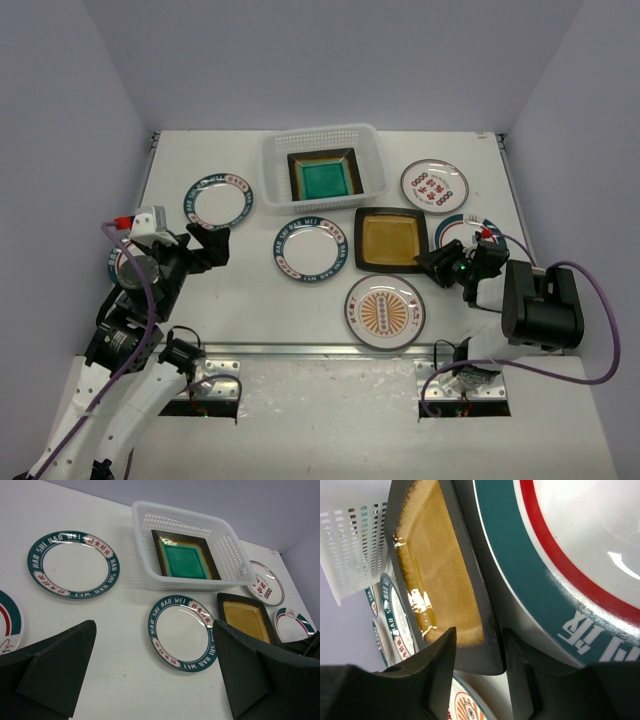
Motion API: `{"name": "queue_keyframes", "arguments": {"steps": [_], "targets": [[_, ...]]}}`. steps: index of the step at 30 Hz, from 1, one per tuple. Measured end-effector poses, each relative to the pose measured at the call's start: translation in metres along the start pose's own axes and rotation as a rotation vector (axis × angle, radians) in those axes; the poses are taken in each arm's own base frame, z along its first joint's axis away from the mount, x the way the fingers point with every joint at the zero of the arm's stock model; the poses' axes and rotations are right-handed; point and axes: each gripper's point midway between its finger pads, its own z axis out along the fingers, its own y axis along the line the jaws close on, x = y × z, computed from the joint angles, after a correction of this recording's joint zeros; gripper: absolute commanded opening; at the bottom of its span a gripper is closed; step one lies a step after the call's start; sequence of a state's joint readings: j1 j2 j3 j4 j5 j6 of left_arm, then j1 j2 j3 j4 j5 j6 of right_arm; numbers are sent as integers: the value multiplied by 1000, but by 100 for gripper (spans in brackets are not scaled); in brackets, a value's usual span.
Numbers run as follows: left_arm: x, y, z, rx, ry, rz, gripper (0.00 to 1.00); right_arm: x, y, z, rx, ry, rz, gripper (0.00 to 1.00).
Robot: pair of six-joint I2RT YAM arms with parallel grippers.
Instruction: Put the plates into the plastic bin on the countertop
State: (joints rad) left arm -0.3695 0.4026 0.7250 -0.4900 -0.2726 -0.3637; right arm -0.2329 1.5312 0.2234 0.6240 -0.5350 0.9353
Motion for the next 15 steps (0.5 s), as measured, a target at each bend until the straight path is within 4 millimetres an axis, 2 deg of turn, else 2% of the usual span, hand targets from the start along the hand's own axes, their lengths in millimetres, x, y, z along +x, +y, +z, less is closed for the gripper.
{"name": "queue_keyframes", "arguments": {"steps": [2, 5, 7, 9, 11, 15], "targets": [[0, 0, 0, 1, -1, 0, 100, 1, -1, 1, 0, 4, 11, 30], [-1, -1, -1, 3, -4, -1, 100, 2, -6, 2, 15, 9, 32, 23], [-1, 0, -1, 2, -5, -1, 100, 2, -7, 3, 18, 10, 44, 14], [-1, 0, -1, 2, -6, -1, 100, 2, -7, 3, 17, 12, 50, 11], [-1, -1, -1, 3, -5, -1, 100, 3, -6, 3, 16, 15, 54, 0], [-1, -1, -1, 5, -4, 0, 100, 3, -4, 2, 2, 15, 59, 0]]}}
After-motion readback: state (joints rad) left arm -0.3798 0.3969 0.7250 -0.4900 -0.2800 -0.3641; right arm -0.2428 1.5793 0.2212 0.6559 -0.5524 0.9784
